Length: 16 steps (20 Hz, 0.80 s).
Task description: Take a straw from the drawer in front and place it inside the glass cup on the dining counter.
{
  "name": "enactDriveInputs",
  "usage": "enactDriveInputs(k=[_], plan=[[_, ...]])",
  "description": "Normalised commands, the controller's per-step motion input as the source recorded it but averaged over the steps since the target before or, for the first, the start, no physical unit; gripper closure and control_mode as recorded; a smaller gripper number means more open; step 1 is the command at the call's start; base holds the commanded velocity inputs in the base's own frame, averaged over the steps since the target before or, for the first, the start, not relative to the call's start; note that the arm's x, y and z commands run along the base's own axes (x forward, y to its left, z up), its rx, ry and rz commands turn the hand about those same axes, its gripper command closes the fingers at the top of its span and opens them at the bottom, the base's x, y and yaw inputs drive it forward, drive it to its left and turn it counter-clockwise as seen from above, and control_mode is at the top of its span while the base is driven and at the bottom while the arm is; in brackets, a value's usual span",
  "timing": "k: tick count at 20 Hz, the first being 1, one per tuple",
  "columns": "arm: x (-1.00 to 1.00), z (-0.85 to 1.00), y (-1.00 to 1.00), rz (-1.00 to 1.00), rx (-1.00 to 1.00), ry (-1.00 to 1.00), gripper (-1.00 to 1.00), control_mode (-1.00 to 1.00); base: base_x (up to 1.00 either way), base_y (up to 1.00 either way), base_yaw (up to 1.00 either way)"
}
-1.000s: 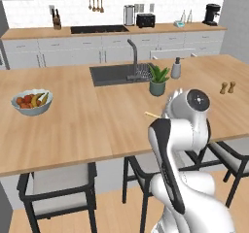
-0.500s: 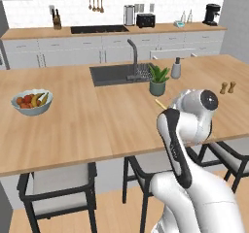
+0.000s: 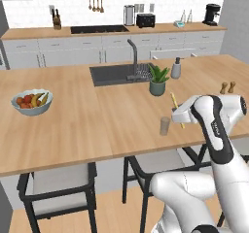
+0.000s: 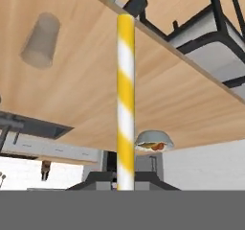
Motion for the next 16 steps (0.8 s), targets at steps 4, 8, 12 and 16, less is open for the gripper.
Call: enactDriveInputs(k=[4,8,12,16], plan=[[0.17,0.08,-0.01,0.03,0.18,0.00,1.00,-1.00,0.00,0.00,0.00],[0.18,0.26,-0.01,0.00,0.16,0.00,1.00,-1.00,0.00,0.00,0.00],[0.24,0.18,-0.05,0.00,0.19,0.00,1.00,-1.00,0.00,0.00,0.00],[0.29,-0.21,-0.02,0.06,0.11,-0.06,1.00,-1.00,0.00,0.00,0.00]])
